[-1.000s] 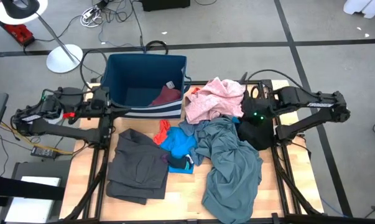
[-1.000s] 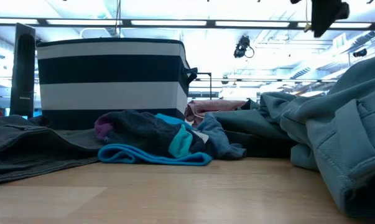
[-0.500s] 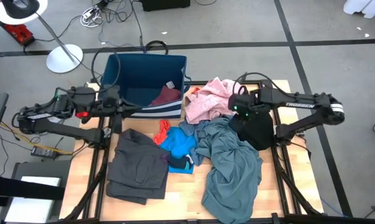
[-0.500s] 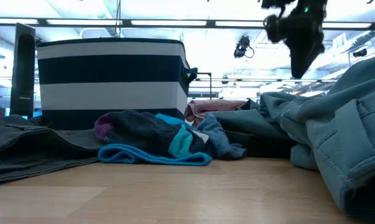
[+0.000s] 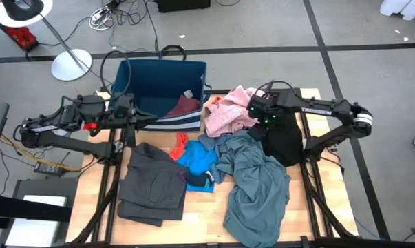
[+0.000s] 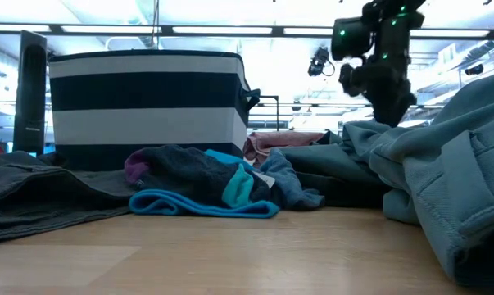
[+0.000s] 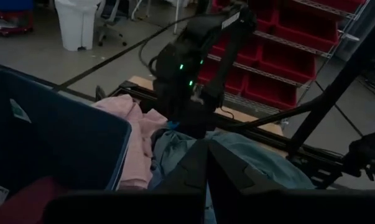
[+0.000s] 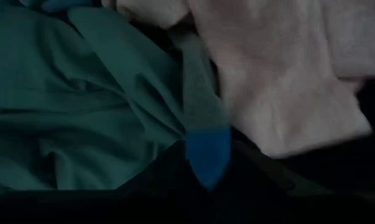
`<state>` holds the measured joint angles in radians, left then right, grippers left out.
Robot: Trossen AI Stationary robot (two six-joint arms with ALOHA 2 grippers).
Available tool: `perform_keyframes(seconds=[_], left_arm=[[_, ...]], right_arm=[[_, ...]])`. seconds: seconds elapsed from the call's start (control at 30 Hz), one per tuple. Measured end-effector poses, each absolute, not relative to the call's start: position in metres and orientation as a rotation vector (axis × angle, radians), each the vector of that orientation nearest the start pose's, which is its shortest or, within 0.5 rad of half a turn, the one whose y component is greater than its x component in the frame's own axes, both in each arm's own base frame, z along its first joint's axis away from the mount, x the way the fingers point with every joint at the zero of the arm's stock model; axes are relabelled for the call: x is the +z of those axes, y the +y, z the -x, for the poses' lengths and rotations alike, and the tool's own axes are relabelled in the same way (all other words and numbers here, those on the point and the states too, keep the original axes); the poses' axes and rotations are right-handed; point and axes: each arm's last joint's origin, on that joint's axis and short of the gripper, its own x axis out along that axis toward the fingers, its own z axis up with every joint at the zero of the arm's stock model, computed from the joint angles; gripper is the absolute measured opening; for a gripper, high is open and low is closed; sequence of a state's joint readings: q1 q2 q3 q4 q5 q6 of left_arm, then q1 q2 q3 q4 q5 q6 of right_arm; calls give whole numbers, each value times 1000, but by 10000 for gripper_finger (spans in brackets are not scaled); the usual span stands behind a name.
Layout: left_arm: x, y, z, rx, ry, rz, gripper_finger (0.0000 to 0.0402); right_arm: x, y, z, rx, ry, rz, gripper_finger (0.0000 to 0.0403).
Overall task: Sort clothes
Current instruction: Put the gray sock into the blue laundry bin
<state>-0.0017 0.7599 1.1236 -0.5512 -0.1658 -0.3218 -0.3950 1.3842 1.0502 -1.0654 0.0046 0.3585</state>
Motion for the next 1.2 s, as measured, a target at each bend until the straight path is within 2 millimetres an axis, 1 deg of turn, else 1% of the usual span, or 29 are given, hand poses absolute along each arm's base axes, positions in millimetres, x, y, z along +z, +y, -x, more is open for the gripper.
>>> perform_keyframes(seconds=[0.17,0.3,0.4,0.5,0.53,0.6,0.7,0.8,0.9,1.13,1.2], left_arm=[[416,5,-132,189,101,309,14],[419,5,-132,184,73,310,14],[419,5,-132,184,73,310,14],[419,5,-132,184,74,310,14],[419,5,-132,184,73,310,14],[419,5,-132,184,73,309,14],[419,5,-132,184,75,309,14],[419,5,-132,184,78,288,14],[418,5,-132,184,80,274,14],[418,5,-132,184,80,270,14],[418,5,-132,184,80,270,14]], right_arm=[[229,-99,-231,-578,1349,-534,124],[214,-107,-236,-582,1406,-516,113],[205,-111,-236,-599,1442,-535,82],[203,-112,-236,-603,1447,-553,22],[205,-112,-235,-601,1443,-555,13],[212,-109,-231,-612,1424,-565,11],[228,-102,-220,-631,1395,-577,5],[255,-93,-206,-649,1351,-597,4],[290,-81,-188,-683,1285,-610,3],[378,-57,-139,-786,1117,-612,1],[401,-54,-131,-788,1024,-603,1]])
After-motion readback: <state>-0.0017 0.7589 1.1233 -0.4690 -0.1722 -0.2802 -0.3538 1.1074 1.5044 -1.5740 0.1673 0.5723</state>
